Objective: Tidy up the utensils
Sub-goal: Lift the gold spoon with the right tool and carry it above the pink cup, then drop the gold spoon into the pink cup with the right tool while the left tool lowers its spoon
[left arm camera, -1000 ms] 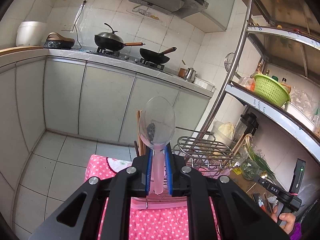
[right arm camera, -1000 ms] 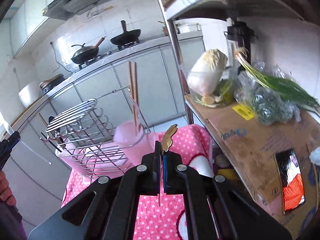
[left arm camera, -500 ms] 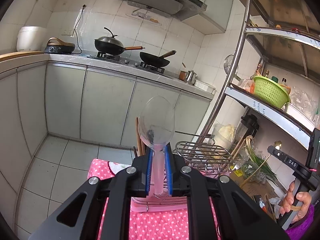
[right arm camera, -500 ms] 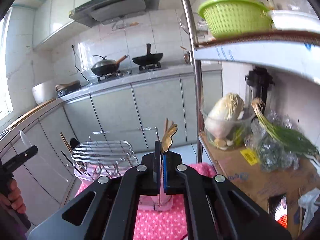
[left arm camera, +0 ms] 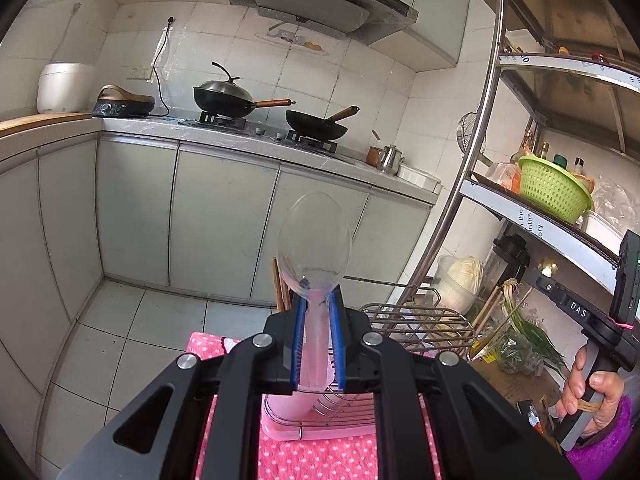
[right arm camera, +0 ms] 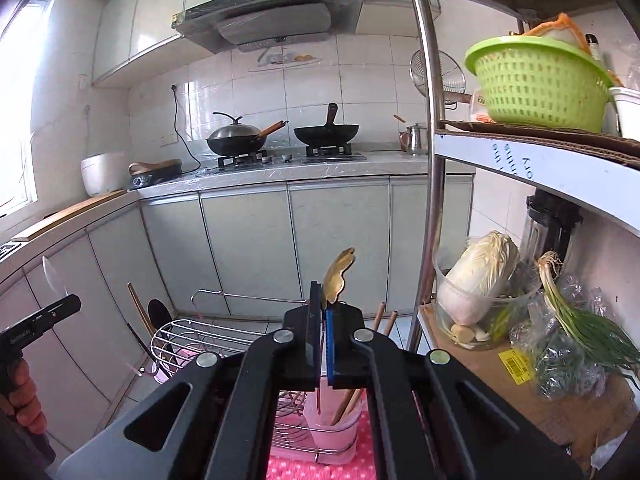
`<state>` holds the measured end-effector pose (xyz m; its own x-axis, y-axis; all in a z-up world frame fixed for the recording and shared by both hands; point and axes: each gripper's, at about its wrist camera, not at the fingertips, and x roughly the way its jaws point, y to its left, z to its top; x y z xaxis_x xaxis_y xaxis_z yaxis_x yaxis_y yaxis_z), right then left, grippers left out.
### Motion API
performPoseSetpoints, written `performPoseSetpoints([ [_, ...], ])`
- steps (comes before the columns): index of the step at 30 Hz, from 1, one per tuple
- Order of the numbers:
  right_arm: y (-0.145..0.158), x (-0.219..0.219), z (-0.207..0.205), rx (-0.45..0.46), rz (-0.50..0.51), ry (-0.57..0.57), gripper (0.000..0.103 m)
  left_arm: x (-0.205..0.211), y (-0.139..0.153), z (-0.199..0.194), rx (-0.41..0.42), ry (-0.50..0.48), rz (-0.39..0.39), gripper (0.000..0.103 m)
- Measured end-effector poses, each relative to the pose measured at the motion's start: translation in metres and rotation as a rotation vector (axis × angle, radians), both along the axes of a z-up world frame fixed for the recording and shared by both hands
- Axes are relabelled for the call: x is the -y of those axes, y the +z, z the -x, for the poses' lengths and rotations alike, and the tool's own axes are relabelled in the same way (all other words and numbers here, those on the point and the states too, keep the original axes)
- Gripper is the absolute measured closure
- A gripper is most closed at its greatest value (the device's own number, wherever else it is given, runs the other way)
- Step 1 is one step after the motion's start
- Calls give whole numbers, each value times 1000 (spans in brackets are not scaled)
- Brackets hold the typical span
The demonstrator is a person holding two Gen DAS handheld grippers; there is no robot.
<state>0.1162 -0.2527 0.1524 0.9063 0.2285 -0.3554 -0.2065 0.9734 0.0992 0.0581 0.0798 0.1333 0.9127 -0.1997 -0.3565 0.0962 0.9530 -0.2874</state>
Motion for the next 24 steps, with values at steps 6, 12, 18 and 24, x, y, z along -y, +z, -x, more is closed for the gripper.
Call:
performPoseSetpoints([
  [6,-10,-2,-14,-24,11,8,101,3,-9,-22,-35,26,-16,92],
  [12,-23,-3,-25,-58,29,15,101,15,-23,-45,-65,44,-75,92],
  [18,-43,-7,-35,-111,46,20,101,27,-38,-62,-104,27,-96,92],
  [24,-67,-15,-44,-179,74,37,101,40,-60,-76,-168,26,-111,92],
])
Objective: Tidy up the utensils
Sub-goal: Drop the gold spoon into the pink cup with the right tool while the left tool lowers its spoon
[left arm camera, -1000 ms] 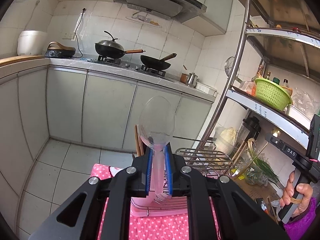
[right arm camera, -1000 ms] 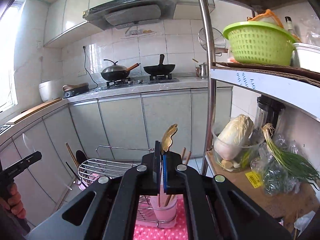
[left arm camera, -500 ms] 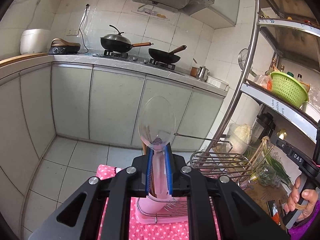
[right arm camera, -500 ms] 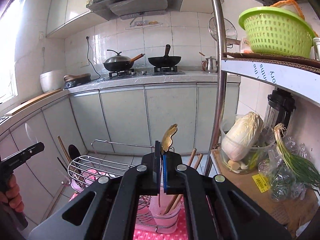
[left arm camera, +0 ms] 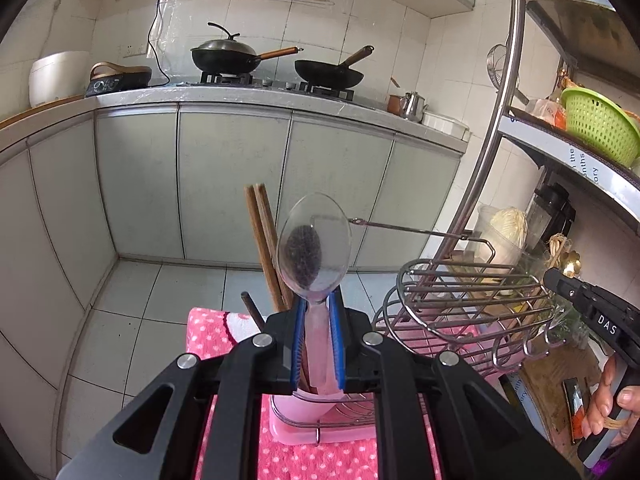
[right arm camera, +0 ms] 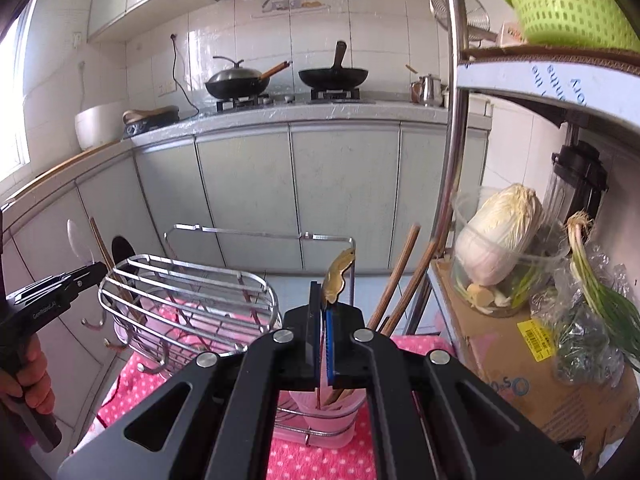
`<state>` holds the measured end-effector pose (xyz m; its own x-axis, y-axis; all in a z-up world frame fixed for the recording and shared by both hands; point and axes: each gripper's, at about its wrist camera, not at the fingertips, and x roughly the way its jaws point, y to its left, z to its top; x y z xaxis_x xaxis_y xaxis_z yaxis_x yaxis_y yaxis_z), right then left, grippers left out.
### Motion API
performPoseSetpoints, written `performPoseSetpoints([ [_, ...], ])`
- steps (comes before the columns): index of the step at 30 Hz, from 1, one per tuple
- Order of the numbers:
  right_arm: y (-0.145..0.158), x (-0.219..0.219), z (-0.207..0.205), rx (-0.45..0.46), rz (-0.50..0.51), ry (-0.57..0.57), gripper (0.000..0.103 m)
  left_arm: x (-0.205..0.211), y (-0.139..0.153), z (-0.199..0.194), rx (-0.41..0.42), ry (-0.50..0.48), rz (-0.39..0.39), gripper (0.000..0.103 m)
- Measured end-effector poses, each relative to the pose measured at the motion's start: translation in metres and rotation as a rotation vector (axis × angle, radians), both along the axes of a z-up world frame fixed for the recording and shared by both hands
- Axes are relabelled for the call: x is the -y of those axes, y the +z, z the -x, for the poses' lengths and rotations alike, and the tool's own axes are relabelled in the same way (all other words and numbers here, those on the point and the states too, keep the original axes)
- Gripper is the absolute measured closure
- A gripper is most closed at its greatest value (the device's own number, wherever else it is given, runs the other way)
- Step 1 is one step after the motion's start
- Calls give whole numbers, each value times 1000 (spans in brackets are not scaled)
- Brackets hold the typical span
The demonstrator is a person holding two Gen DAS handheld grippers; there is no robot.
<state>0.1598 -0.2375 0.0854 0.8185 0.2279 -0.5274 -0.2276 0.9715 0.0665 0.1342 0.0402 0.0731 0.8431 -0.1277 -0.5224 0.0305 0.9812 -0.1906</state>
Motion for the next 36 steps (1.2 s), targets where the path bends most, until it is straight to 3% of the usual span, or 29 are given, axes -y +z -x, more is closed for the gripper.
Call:
performPoseSetpoints([
  [11,-34,-10,-11,-89,37,11,101,12,-29,-18,-81,22,-26,91],
  [27,-43,-12,-17,-173,53,19,100,22,-38,-19,-110,5,-48,86],
  [31,-36,-9,-15,-167,56,18,88,26,-36,-18,-113,-6,-61,77],
  [36,-21,-3,-8,-125,51,12,74,22,-34,-17,-128,-3,-52,75],
])
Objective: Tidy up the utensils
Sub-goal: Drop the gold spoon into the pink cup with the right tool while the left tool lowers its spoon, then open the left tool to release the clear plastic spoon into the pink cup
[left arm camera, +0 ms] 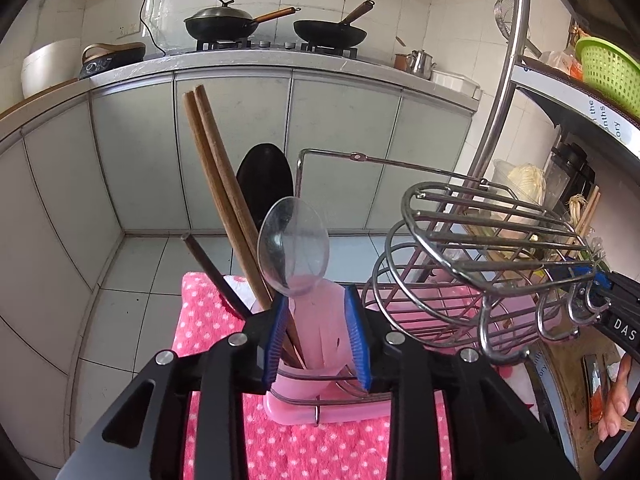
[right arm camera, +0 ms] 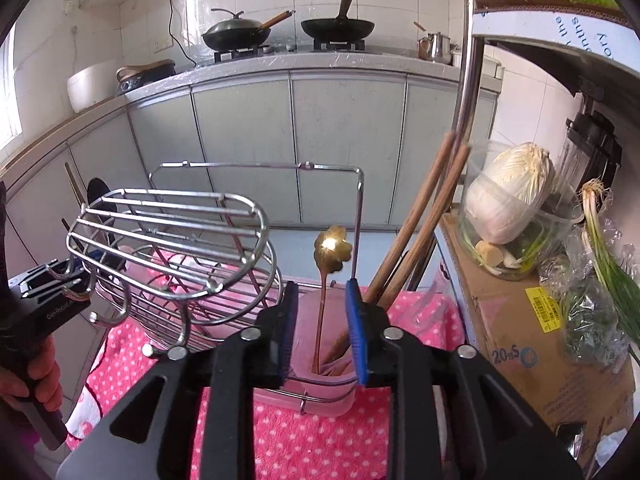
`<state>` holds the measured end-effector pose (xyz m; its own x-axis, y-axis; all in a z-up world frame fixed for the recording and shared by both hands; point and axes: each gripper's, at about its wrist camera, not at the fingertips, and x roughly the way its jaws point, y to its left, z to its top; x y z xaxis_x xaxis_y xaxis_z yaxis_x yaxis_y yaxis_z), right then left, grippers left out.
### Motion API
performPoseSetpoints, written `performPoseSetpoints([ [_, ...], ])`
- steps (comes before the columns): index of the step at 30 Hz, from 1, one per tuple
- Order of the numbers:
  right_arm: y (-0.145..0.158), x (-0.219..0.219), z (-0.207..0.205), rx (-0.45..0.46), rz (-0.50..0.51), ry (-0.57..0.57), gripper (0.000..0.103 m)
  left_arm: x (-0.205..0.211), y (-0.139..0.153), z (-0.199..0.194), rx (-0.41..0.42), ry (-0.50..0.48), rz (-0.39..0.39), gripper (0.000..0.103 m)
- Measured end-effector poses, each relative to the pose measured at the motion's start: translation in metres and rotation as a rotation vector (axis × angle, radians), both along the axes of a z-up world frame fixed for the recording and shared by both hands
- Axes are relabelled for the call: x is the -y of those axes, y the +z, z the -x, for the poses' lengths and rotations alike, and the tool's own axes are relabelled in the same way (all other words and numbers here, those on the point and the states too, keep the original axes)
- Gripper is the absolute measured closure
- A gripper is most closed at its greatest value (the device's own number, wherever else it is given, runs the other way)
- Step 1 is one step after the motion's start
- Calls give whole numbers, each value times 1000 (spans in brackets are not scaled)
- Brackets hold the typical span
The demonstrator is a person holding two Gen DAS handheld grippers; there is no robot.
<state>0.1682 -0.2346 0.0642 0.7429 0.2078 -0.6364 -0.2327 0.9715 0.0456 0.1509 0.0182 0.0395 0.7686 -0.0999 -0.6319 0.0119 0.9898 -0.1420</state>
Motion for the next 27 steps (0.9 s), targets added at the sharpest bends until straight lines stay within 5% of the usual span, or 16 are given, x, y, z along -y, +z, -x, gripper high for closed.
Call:
performPoseSetpoints([
  [13,37,10,27,117,-20,-14,67,-15,22,28,47,-33,31,55],
  [23,28,15,70,166,-95,-17,66,-24,38,71,125,-19,73,53],
  [27,13,13,93,201,-118,-51,51,-16,36,88,140,-23,77,53],
])
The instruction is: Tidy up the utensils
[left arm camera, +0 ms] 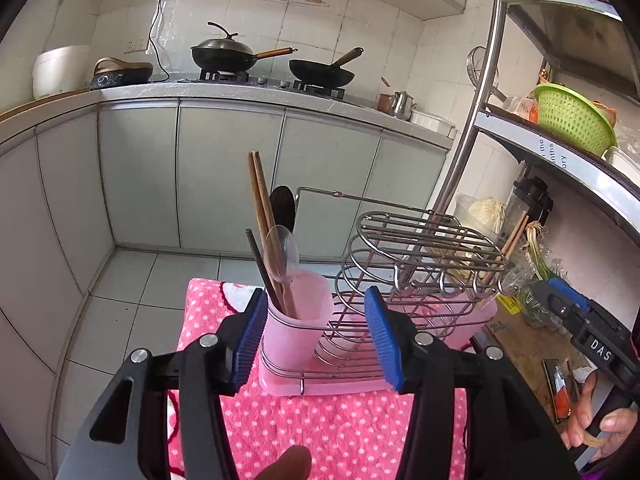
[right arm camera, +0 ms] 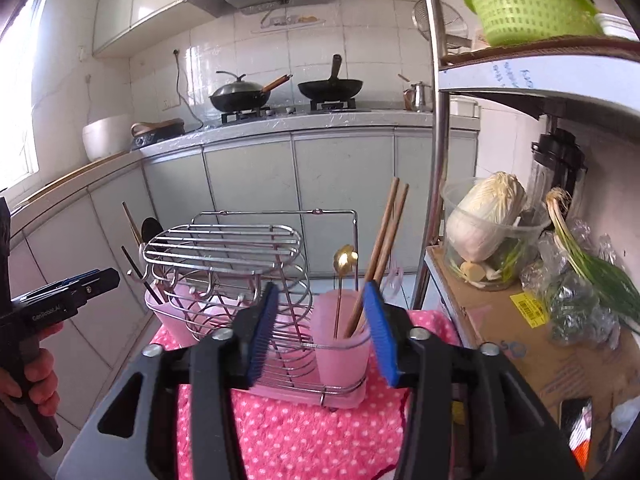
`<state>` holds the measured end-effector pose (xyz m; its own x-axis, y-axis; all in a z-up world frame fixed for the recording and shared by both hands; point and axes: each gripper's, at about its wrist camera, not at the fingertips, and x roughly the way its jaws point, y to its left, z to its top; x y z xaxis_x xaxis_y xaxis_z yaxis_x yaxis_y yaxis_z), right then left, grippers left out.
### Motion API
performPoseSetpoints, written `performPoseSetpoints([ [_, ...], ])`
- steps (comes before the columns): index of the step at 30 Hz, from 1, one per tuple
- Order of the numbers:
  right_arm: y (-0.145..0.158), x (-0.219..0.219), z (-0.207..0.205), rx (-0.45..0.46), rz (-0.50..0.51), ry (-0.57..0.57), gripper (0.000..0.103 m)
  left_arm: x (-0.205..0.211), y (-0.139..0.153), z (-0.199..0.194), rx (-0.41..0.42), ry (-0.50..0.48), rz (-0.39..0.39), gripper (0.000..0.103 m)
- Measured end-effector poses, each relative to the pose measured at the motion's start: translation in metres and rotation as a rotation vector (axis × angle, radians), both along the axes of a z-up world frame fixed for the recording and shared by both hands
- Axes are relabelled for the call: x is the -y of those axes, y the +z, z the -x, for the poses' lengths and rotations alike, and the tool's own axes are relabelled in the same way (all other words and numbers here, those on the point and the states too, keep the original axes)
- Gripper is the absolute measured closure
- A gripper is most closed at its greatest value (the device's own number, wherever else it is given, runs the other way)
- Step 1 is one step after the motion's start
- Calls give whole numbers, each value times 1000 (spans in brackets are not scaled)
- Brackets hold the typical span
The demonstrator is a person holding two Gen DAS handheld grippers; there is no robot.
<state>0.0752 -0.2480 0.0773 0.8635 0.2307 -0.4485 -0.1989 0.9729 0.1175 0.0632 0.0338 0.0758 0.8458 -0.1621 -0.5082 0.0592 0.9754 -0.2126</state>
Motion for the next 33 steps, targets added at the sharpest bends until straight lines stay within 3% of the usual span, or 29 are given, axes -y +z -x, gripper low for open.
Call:
performPoseSetpoints([
  [10,-29,-22,29,-30,13,29,50,29,-8,36,51,29,-66,53],
  [19,-52,-38,41,-43,71,12,49,41,-31,46,18,34,-69,53],
  [33,-63,-45,41,-81,69,3,49,41,-42,46,-7,54,-105,53],
])
